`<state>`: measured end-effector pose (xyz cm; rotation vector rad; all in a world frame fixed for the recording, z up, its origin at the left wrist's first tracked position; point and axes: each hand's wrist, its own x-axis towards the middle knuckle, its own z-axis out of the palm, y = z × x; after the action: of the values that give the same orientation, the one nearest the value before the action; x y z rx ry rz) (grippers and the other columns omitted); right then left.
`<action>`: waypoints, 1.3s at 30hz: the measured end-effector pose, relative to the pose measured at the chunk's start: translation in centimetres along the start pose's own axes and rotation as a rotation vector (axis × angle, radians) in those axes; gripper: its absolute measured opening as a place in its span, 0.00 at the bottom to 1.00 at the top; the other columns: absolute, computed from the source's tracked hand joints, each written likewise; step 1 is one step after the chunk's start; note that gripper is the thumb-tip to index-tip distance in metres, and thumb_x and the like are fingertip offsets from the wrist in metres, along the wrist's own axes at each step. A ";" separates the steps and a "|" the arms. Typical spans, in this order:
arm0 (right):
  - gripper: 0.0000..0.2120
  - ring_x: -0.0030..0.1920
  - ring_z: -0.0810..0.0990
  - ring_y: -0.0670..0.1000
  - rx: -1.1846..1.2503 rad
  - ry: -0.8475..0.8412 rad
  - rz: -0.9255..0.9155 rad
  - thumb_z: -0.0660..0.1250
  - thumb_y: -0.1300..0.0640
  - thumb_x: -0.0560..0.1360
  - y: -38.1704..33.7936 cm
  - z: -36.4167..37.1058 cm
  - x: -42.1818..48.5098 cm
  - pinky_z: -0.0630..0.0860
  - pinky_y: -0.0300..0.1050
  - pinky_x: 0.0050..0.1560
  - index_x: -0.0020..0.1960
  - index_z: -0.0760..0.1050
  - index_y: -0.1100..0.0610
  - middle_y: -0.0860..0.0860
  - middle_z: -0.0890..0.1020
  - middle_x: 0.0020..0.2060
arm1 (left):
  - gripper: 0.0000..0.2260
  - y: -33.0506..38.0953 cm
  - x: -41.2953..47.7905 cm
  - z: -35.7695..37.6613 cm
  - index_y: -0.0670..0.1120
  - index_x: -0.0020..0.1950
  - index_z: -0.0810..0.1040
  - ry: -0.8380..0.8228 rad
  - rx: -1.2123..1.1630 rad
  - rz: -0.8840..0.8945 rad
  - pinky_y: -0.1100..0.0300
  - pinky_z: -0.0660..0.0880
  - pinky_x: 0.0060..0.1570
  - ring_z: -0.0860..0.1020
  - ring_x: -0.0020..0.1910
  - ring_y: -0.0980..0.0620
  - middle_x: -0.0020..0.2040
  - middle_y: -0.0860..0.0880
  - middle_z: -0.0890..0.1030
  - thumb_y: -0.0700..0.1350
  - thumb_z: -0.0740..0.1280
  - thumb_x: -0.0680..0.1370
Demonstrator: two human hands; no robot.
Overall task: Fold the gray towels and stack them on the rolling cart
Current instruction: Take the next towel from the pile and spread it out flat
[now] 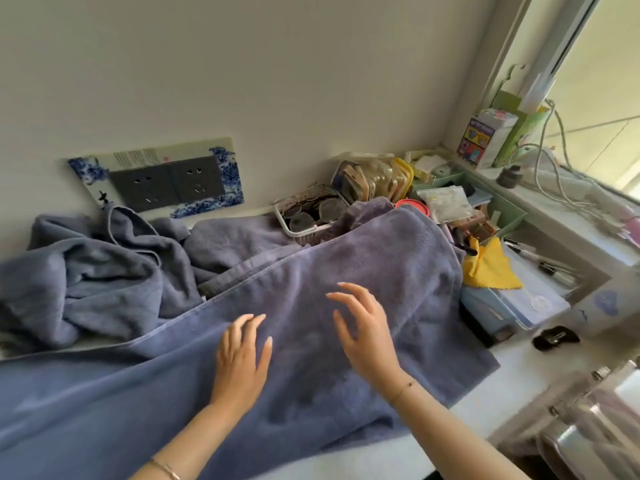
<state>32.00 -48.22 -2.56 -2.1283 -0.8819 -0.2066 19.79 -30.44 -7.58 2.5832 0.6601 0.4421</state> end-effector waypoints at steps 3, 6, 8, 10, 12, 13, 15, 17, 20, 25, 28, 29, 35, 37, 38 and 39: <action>0.15 0.62 0.72 0.49 -0.001 -0.214 -0.021 0.58 0.49 0.77 -2.2 5.1 -2.2 0.67 0.45 0.65 0.61 0.74 0.48 0.46 0.73 0.63 | 0.21 -2.8 -2.1 -1.5 0.43 0.59 0.74 0.014 0.097 -0.208 0.45 0.70 0.53 0.74 0.54 0.40 0.57 0.42 0.75 0.55 0.53 0.75; 0.21 0.64 0.71 0.52 -0.062 -0.394 -0.005 0.51 0.42 0.77 -3.1 8.5 -3.5 0.64 0.47 0.67 0.61 0.75 0.48 0.49 0.72 0.65 | 0.30 -5.5 -3.3 -2.8 0.41 0.62 0.75 -0.106 0.134 -0.403 0.38 0.66 0.60 0.73 0.60 0.37 0.61 0.39 0.76 0.59 0.47 0.74; 0.35 0.70 0.65 0.51 -0.143 -0.506 0.046 0.39 0.31 0.74 -2.6 9.6 -3.4 0.57 0.51 0.72 0.66 0.72 0.47 0.49 0.69 0.69 | 0.37 -7.0 -3.4 -3.2 0.47 0.72 0.66 -0.211 0.194 -0.378 0.42 0.54 0.70 0.62 0.72 0.43 0.74 0.45 0.65 0.64 0.40 0.72; 0.46 0.75 0.56 0.49 -0.249 -0.570 0.095 0.29 0.27 0.67 -2.0 10.2 -3.1 0.46 0.49 0.75 0.72 0.64 0.46 0.47 0.61 0.74 | 0.28 -8.5 -3.1 -4.1 0.53 0.77 0.57 -0.267 0.106 -0.297 0.51 0.46 0.74 0.52 0.77 0.51 0.78 0.53 0.54 0.63 0.43 0.79; 0.43 0.76 0.52 0.49 -0.303 -0.552 0.112 0.31 0.32 0.68 -3.1 10.6 -3.2 0.42 0.48 0.74 0.75 0.60 0.48 0.47 0.57 0.76 | 0.23 -9.8 -3.3 -5.8 0.54 0.76 0.57 -0.285 -0.013 -0.236 0.55 0.45 0.74 0.52 0.76 0.55 0.77 0.55 0.55 0.57 0.49 0.82; 0.40 0.76 0.53 0.50 -0.288 -0.512 0.102 0.33 0.35 0.69 -4.1 10.8 -3.6 0.42 0.47 0.74 0.74 0.61 0.49 0.48 0.58 0.76 | 0.23 -10.4 -4.1 -6.5 0.53 0.76 0.58 -0.264 -0.040 -0.209 0.56 0.46 0.74 0.53 0.76 0.55 0.77 0.55 0.57 0.57 0.50 0.82; 0.33 0.73 0.61 0.52 -0.198 -0.451 0.037 0.41 0.37 0.74 -6.9 11.5 -5.1 0.46 0.44 0.73 0.71 0.67 0.51 0.50 0.65 0.73 | 0.28 -11.7 -6.8 -8.2 0.53 0.74 0.62 -0.195 -0.062 -0.187 0.56 0.50 0.74 0.56 0.75 0.55 0.75 0.55 0.62 0.62 0.46 0.78; 0.22 0.67 0.69 0.50 -0.045 -0.450 -0.054 0.52 0.41 0.76 -9.8 12.3 -7.3 0.56 0.41 0.70 0.63 0.73 0.49 0.49 0.72 0.67 | 0.32 -12.9 -10.4 -9.6 0.50 0.71 0.68 -0.090 -0.057 -0.166 0.58 0.56 0.72 0.63 0.71 0.54 0.71 0.52 0.69 0.66 0.44 0.77; 0.10 0.56 0.73 0.45 0.091 -0.484 -0.187 0.62 0.46 0.76 -14.4 13.9 -10.9 0.64 0.36 0.59 0.54 0.76 0.47 0.44 0.75 0.55 | 0.26 -15.1 -15.5 -12.1 0.48 0.63 0.74 0.040 -0.050 -0.135 0.63 0.63 0.62 0.71 0.61 0.54 0.62 0.52 0.76 0.63 0.47 0.80; 0.13 0.56 0.71 0.43 0.081 -0.590 -0.280 0.61 0.43 0.76 -18.9 16.8 -15.1 0.65 0.36 0.56 0.56 0.78 0.45 0.42 0.75 0.55 | 0.25 -19.5 -20.3 -12.9 0.50 0.71 0.67 -0.198 0.142 -0.118 0.59 0.53 0.70 0.66 0.69 0.51 0.69 0.49 0.71 0.60 0.45 0.82; 0.17 0.61 0.69 0.46 -0.008 -0.581 -0.301 0.57 0.42 0.78 -20.0 17.9 -16.5 0.64 0.40 0.63 0.58 0.79 0.46 0.44 0.74 0.58 | 0.28 -21.2 -21.4 -13.0 0.51 0.77 0.54 -0.253 0.256 -0.137 0.52 0.49 0.72 0.50 0.77 0.51 0.75 0.47 0.60 0.62 0.43 0.81; 0.16 0.61 0.68 0.47 -0.049 -0.559 -0.313 0.57 0.42 0.79 -20.4 18.1 -16.9 0.65 0.42 0.64 0.57 0.79 0.46 0.45 0.74 0.57 | 0.29 -21.4 -21.7 -13.1 0.51 0.78 0.50 -0.243 0.279 -0.134 0.51 0.48 0.72 0.47 0.77 0.50 0.76 0.47 0.57 0.63 0.42 0.80; 0.11 0.57 0.69 0.48 -0.178 -0.493 -0.432 0.59 0.46 0.79 -21.8 16.6 -19.9 0.59 0.47 0.69 0.53 0.79 0.46 0.47 0.73 0.52 | 0.32 -21.0 -24.5 -14.0 0.51 0.78 0.48 -0.272 0.302 -0.168 0.47 0.45 0.71 0.42 0.77 0.48 0.78 0.47 0.47 0.66 0.41 0.78; 0.11 0.51 0.69 0.48 -0.170 -0.511 -0.439 0.61 0.46 0.78 -22.6 16.2 -20.7 0.63 0.43 0.63 0.48 0.80 0.46 0.46 0.73 0.47 | 0.35 -21.2 -25.9 -14.1 0.51 0.78 0.48 -0.273 0.281 -0.209 0.46 0.42 0.70 0.42 0.77 0.47 0.78 0.46 0.50 0.68 0.42 0.77; 0.12 0.48 0.68 0.47 -0.163 -0.532 -0.443 0.61 0.45 0.78 -23.1 16.2 -21.1 0.64 0.40 0.60 0.45 0.81 0.47 0.46 0.73 0.45 | 0.35 -21.1 -26.5 -14.1 0.51 0.78 0.48 -0.306 0.271 -0.227 0.46 0.42 0.70 0.42 0.77 0.47 0.78 0.46 0.51 0.69 0.42 0.76; 0.14 0.46 0.69 0.47 -0.163 -0.561 -0.450 0.61 0.44 0.78 -23.6 16.2 -21.2 0.65 0.40 0.56 0.42 0.81 0.48 0.45 0.73 0.43 | 0.36 -20.8 -27.3 -14.0 0.51 0.78 0.49 -0.345 0.249 -0.247 0.47 0.42 0.70 0.43 0.77 0.47 0.78 0.46 0.51 0.69 0.42 0.76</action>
<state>-1.50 -37.19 -7.52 -2.1407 -1.7228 0.1077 -16.40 -23.38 -10.92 2.6622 0.9380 -0.1728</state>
